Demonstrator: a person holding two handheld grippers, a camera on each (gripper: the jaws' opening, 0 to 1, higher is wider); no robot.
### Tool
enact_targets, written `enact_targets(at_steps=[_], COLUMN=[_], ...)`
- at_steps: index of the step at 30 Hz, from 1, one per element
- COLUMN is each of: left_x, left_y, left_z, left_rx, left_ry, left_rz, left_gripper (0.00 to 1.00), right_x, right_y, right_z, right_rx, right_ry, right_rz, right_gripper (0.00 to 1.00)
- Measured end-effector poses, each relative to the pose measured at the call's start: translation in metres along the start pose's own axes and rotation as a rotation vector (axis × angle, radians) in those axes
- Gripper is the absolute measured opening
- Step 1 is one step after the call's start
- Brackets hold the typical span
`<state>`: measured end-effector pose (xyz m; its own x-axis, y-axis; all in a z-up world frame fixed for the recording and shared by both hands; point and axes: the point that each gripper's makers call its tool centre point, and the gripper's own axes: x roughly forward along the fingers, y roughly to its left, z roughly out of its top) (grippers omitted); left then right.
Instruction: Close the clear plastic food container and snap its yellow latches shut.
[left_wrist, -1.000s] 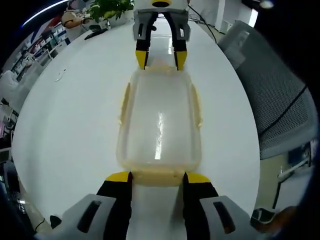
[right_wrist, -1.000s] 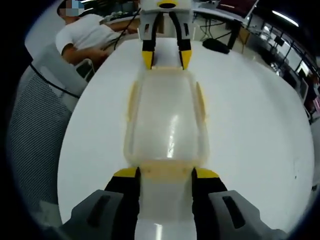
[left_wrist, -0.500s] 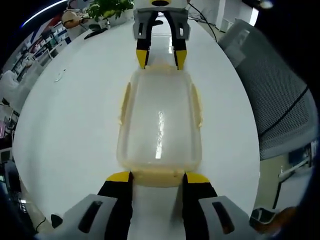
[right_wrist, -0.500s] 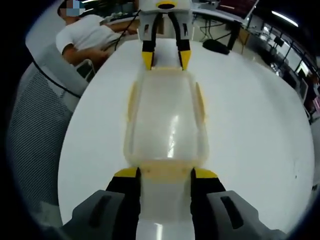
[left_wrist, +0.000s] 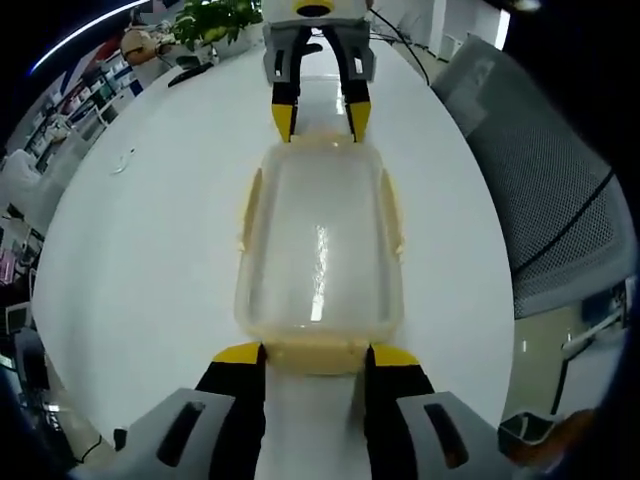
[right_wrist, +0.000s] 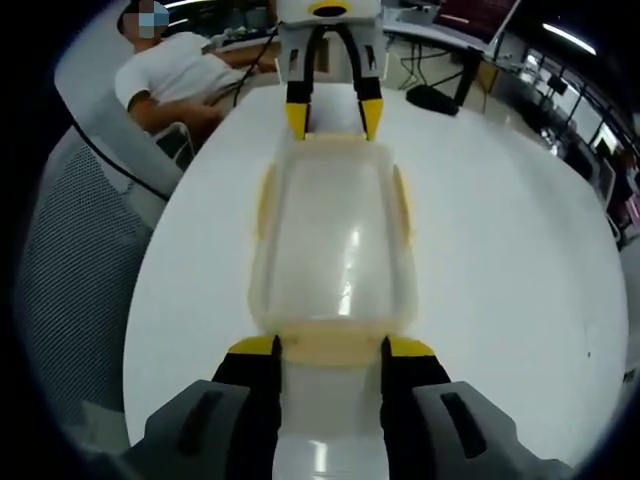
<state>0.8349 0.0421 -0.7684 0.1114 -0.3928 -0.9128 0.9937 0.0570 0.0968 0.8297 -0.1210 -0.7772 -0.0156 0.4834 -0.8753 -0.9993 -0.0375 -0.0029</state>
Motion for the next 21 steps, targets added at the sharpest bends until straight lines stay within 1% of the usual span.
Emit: enact_targets(at_steps=[7,9,17,21], left_x=[-0.004,-0.005,-0.016,-0.023], left_y=[-0.002,-0.003,-0.001,-0.001], left_z=[0.006,0.008,0.021,0.026], left_rx=[-0.002,-0.006,-0.002,0.000], left_ry=[-0.002,-0.006,-0.021,-0.022], left_rz=[0.002,0.000,0.019,0.027], left_gripper=[0.32,0.32,0.32,0.32], right_x=[-0.012,-0.016,-0.031,-0.041], right_y=[0.003,0.004,0.003,0.004], right_z=[0.003,0.003,0.004,0.007], right_rx=[0.006,-0.005,-0.011,-0.006], right_ry=[-0.015,-0.019,-0.019,-0.032], right_rz=[0.000,-0.006,-0.014,-0.017], right_gripper=[0.35,0.35,0.35,0.35])
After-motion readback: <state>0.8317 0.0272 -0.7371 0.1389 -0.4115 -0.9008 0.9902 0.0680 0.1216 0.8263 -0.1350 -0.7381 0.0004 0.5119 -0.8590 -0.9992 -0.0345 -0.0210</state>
